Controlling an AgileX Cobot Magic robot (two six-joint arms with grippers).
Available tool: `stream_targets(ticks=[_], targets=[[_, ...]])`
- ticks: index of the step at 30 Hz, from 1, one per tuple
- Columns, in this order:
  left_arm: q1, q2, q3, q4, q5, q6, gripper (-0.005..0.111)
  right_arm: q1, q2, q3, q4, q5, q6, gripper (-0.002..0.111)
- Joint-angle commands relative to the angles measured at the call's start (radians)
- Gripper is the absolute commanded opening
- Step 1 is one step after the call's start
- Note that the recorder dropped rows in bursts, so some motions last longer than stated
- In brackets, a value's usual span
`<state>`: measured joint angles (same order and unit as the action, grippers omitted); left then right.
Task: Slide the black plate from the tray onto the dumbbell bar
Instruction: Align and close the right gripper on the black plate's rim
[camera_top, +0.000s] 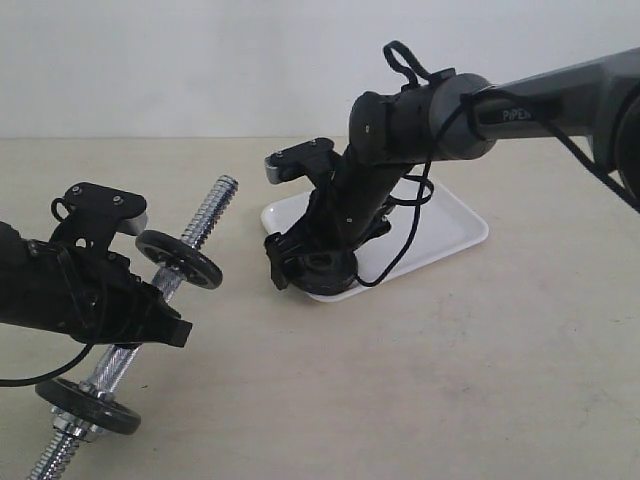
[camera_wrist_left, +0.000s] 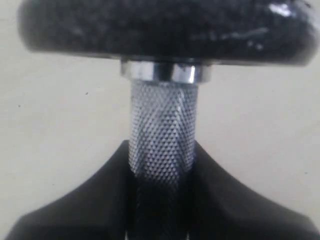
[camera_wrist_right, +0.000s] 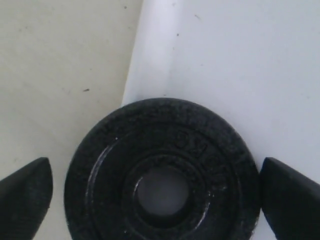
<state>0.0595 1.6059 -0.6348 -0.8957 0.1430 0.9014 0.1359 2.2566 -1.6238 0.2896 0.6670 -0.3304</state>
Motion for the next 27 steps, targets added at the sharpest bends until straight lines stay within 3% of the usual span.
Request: stream_targets(ticks=[1, 13, 15, 21, 27], targets=[[-0.001, -0.046, -0.03, -0.028, -0.09, 0.005, 0.004, 0.026, 0.038, 0.014, -0.007, 0.056, 0.038, 0.105], [-0.001, -0.046, -0.03, -0.028, -0.088, 0.005, 0.004, 0.025, 0.038, 0.014, -0.123, 0.066, 0.127, 0.103], [-0.001, -0.046, -0.03, -0.028, -0.085, 0.005, 0.004, 0.025, 0.038, 0.014, -0.123, 0.066, 0.14, 0.096], [-0.001, -0.046, -0.03, -0.028, -0.085, 0.005, 0.004, 0.025, 0.038, 0.014, -0.121, 0.059, 0.142, 0.055], [-0.001, -0.046, -0.03, -0.028, -0.085, 0.005, 0.004, 0.025, 0.038, 0.014, -0.121, 0.034, 0.142, 0.052]])
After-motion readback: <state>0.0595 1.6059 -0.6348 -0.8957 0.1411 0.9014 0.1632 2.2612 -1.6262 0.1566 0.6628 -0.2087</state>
